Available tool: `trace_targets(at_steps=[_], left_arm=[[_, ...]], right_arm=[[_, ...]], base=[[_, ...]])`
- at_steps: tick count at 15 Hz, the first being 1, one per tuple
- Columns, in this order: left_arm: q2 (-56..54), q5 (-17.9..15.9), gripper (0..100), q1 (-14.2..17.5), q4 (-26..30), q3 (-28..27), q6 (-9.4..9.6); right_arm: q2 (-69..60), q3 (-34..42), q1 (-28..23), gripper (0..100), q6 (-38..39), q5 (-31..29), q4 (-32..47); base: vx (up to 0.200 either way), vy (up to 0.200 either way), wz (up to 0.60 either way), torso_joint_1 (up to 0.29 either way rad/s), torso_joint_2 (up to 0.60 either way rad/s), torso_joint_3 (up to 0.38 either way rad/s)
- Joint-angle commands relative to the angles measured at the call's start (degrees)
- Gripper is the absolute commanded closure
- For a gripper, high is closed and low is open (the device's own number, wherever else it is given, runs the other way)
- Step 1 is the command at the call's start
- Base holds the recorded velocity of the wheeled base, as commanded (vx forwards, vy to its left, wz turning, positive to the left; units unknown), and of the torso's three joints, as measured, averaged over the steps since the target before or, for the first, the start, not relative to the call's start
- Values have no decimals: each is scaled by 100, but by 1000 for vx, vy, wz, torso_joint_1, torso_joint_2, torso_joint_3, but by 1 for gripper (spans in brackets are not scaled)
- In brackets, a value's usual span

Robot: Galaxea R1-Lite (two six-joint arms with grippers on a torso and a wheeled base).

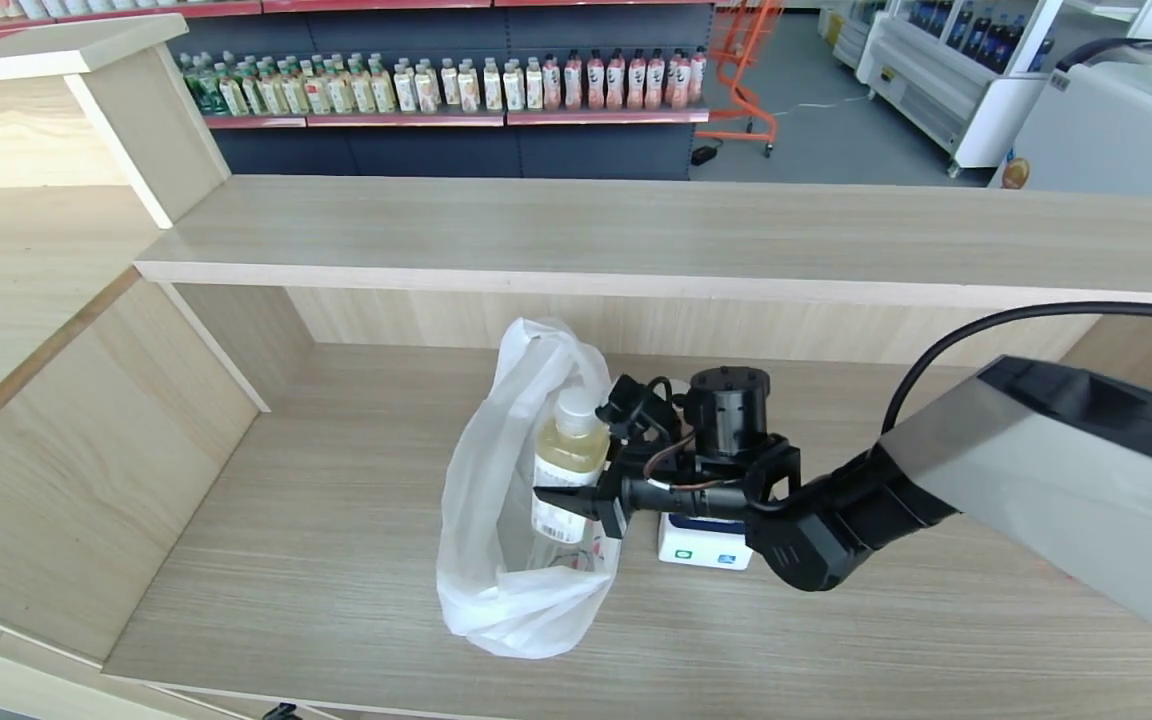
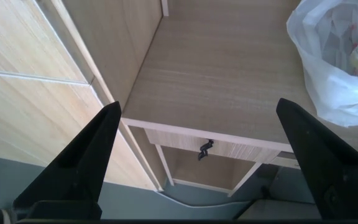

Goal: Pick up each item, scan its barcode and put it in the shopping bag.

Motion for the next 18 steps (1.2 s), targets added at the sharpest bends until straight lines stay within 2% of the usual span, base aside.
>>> trace_targets(at_steps=[1,4,5,8,9,13,14,16,18], left_arm=[[-2,1,0,0,1,0,-1],[-2,1,0,0,1,0,-1],[-2,1,0,0,1,0,-1],[-2,1,0,0,1,0,-1],[-2,1,0,0,1,0,-1],[-2,1,0,0,1,0,-1],[-2,1,0,0,1,0,-1],[-2,1,0,0,1,0,-1],[-2,1,0,0,1,0,-1]], right_arm=[[427,-96,1,100,-164,-4,-301],[523,-131,-34,100,-384,-13,-407],[523,-131,-61,0,-393,-13,-415],[383,-70,-166,0,-331,-4,-415],[207,9,-219,0,-50,5,-398],[-1138,792,-562,0,2130,31,-371],[-1858,1275,-729,0,2824,101,-284],[-3335,2119,-1045,0,3044,260,771],[-4354,2901,-1467,0,2842,251,1255]], base=[[0,0,0,0,0,0],[0,0,0,0,0,0],[0,0,0,0,0,0],[0,0,0,0,0,0],[0,0,0,0,0,0],[0,0,0,0,0,0],[0,0,0,0,0,0],[0,0,0,0,0,0],[0,0,0,0,0,0]])
